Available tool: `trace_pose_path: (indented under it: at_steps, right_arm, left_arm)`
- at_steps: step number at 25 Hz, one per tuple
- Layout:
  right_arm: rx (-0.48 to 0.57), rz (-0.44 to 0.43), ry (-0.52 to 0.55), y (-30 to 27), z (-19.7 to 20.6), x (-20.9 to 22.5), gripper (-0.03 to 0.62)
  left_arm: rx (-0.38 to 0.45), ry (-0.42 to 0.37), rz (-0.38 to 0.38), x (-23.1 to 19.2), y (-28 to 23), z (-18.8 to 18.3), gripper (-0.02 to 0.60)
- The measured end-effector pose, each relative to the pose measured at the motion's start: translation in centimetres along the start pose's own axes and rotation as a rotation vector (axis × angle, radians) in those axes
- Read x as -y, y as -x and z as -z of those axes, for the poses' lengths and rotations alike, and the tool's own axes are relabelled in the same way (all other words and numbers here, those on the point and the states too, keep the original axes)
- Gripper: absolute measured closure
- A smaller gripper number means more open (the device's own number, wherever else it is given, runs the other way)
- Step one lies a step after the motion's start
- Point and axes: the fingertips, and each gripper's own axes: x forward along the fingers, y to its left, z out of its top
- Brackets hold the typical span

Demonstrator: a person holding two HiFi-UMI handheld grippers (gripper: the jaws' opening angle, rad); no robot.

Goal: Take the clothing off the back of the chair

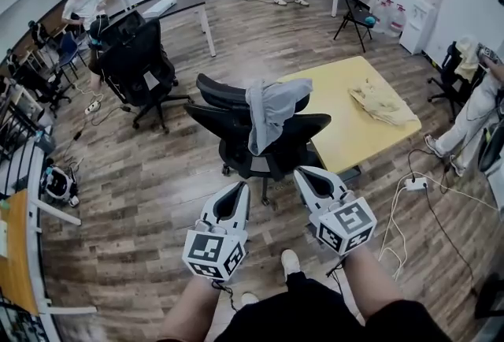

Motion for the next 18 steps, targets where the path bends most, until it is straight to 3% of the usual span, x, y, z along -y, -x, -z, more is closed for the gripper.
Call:
trace_pose_path:
  at_steps: [10, 13, 18]
  right_arm:
    - [-0.007, -0.019, -0.027, -2.7, 0.7, 6.2, 0.582]
    - [-0.011, -0.034, -0.035, -3.6, 1.1, 7.6, 0.582]
    - [-0.019, -0.06, -0.046, -4.9, 1.3, 10.5, 0.582]
  left_arm:
    - [-0.017, -0.011, -0.04, -0.6, -7.2, 0.3, 0.561]
    - [-0.025, -0.017, -0.051, -1.0, -9.0, 0.4, 0.481]
    - [-0.043, -0.019, -0.099, -1.8, -12.3, 0.4, 0.401]
